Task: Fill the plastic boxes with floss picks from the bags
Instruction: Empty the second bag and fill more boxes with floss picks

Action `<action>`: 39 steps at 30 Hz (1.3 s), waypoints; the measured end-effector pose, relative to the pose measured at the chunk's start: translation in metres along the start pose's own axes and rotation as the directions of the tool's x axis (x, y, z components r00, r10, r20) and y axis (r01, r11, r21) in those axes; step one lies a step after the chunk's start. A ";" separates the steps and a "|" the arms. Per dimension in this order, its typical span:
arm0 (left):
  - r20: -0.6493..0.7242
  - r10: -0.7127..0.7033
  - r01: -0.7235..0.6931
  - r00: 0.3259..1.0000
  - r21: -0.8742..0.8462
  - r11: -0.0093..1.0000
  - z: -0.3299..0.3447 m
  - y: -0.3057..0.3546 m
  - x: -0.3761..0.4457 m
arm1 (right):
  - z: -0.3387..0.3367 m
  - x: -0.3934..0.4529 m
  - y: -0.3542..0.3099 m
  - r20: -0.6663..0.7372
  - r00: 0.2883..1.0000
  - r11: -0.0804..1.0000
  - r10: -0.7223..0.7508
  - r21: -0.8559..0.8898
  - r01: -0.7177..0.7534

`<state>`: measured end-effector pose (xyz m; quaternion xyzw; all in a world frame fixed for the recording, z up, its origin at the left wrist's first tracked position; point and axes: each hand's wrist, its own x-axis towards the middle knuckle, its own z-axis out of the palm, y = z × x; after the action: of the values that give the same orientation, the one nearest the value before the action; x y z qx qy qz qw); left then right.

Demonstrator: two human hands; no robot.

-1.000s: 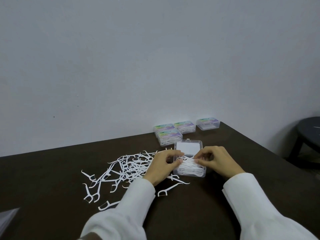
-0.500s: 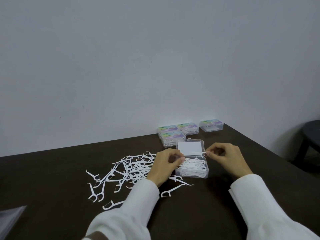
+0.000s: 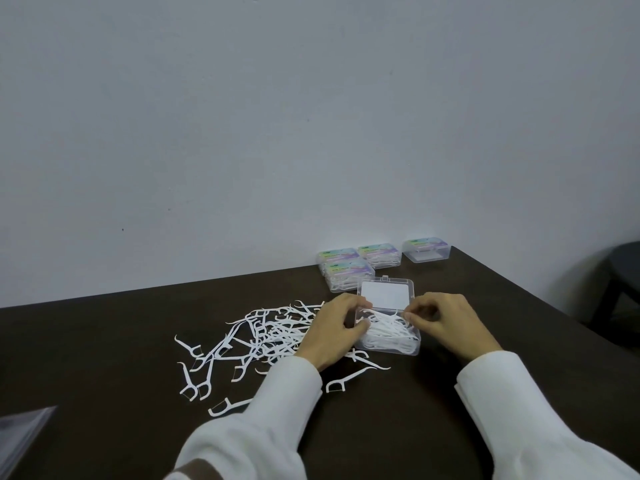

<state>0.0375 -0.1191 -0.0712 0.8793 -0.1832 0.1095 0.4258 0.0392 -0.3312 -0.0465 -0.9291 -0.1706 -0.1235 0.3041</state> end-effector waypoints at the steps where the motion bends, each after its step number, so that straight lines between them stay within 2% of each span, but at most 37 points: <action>1: -0.004 -0.009 0.009 1.000 -0.001 1.000 0.000 0.001 -0.001 | 0.000 0.000 0.000 -0.020 1.000 1.000 -0.012 -0.013 0.012; 8: -0.041 -0.037 0.038 0.999 0.028 0.999 -0.010 0.011 -0.005 | 0.003 0.000 -0.006 -0.077 0.992 0.994 -0.100 -0.040 0.097; 13: -0.163 -0.102 0.099 0.981 -0.031 0.995 -0.027 0.015 -0.016 | 0.012 0.000 -0.023 -0.074 0.986 0.988 -0.152 0.020 0.154; 15: -0.174 -0.126 0.121 0.977 -0.039 0.992 -0.036 0.014 -0.023 | 0.015 -0.002 -0.028 -0.072 0.980 0.981 -0.184 0.041 0.187; 20: -0.091 -0.109 0.104 0.990 -0.060 0.993 -0.059 0.015 -0.044 | 0.023 -0.014 -0.047 0.099 0.946 0.944 -0.308 -0.094 0.317; 22: -0.075 -0.098 0.096 0.992 -0.033 0.995 -0.070 0.015 -0.057 | 0.030 -0.019 -0.056 0.193 0.919 0.902 -0.344 -0.204 0.380; 26: -0.023 -0.151 0.152 0.988 0.061 0.986 -0.096 0.005 -0.078 | 0.038 -0.021 -0.068 0.323 0.895 0.795 -0.306 -0.431 0.427; 30: 0.003 -0.263 0.259 0.965 0.157 0.953 -0.122 -0.007 -0.098 | 0.045 -0.019 -0.072 0.309 0.898 0.817 -0.313 -0.394 0.421; 35: 0.141 -0.437 0.416 0.888 0.159 0.896 -0.149 -0.020 -0.108 | 0.059 -0.017 -0.085 0.263 0.886 0.822 -0.383 -0.340 0.457; 37: 0.184 -0.471 0.421 0.863 0.254 0.871 -0.149 -0.020 -0.109 | 0.067 -0.017 -0.087 0.208 0.879 0.818 -0.430 -0.323 0.476; 39: 0.195 -0.503 0.414 0.842 0.364 0.834 -0.145 -0.017 -0.109 | 0.071 -0.017 -0.095 0.217 0.884 0.826 -0.414 -0.318 0.465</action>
<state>-0.0598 0.0293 -0.0322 0.9589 -0.0045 -0.0965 0.2666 -0.0043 -0.2205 -0.0585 -0.9105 -0.3753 -0.1544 0.0790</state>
